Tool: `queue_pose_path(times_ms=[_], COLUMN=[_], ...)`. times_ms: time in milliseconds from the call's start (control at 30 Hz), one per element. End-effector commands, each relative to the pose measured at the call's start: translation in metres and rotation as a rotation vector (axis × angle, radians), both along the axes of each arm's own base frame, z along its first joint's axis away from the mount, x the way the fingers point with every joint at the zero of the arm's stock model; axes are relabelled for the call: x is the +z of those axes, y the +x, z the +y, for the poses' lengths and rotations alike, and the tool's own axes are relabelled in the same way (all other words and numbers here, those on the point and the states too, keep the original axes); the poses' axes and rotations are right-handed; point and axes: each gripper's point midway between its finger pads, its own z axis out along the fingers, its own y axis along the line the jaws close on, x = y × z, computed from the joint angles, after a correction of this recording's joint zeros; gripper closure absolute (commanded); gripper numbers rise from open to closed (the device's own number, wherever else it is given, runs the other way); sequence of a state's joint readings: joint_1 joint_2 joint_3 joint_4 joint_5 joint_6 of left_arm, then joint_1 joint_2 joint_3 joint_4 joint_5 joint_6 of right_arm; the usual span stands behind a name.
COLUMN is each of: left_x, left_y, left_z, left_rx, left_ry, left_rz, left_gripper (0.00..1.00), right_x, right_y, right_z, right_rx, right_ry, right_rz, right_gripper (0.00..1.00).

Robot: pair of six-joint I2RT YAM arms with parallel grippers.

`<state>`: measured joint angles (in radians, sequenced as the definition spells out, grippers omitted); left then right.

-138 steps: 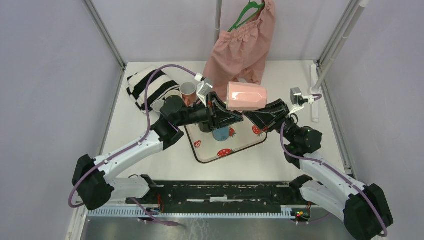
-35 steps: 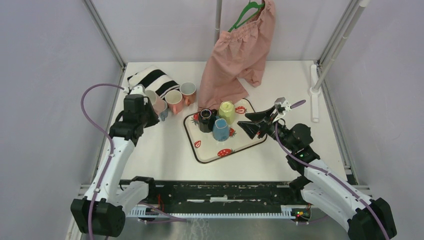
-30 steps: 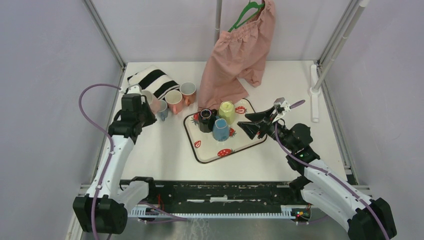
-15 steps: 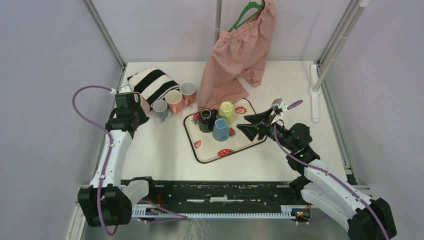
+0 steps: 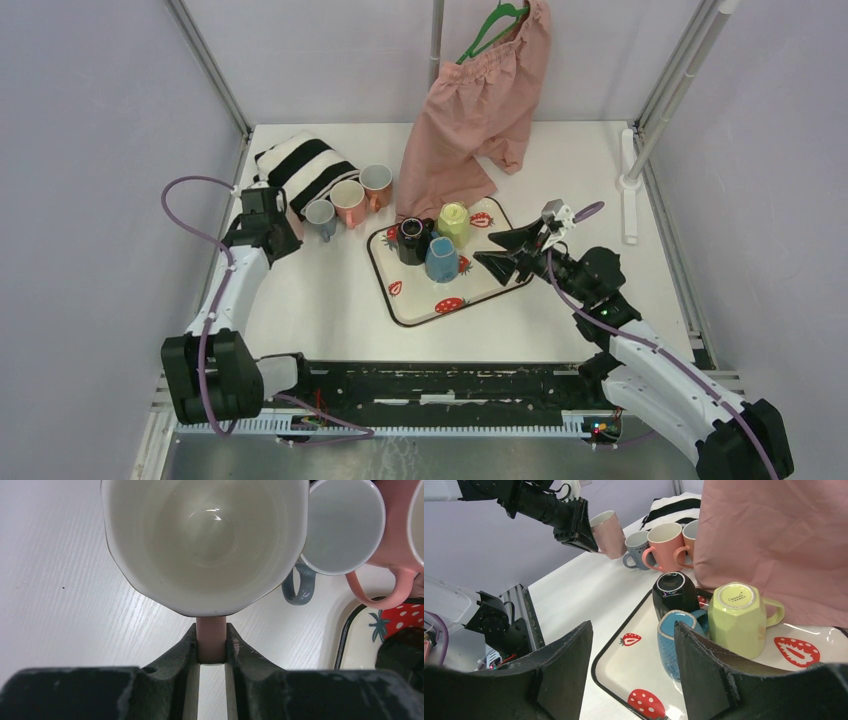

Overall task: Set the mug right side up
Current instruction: Place the cup at the center of the board.

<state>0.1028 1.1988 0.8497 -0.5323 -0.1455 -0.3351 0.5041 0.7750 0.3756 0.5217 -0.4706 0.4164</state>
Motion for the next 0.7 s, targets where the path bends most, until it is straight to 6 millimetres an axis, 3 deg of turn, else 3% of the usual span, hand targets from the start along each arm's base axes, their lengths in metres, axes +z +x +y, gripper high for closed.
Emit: queue_pose_path(times_ms=[0,667], left_x=[0.021,-0.008], left_y=[0.033,0.041], left_z=[0.004,0.002], left_rx=[-0.008,-0.047], left_ry=[0.012,0.004], left_rz=[-0.137,-0.033], left_gripper=[0.98,0.98], right_x=[0.01,0.001], right_y=[-0.003,-0.007], right_z=[-0.001,-0.006], right_rx=[0.003,-0.011], right_ry=[0.0,0.001], right_rz=[-0.065,-0.067], right_gripper=[0.33,0.33])
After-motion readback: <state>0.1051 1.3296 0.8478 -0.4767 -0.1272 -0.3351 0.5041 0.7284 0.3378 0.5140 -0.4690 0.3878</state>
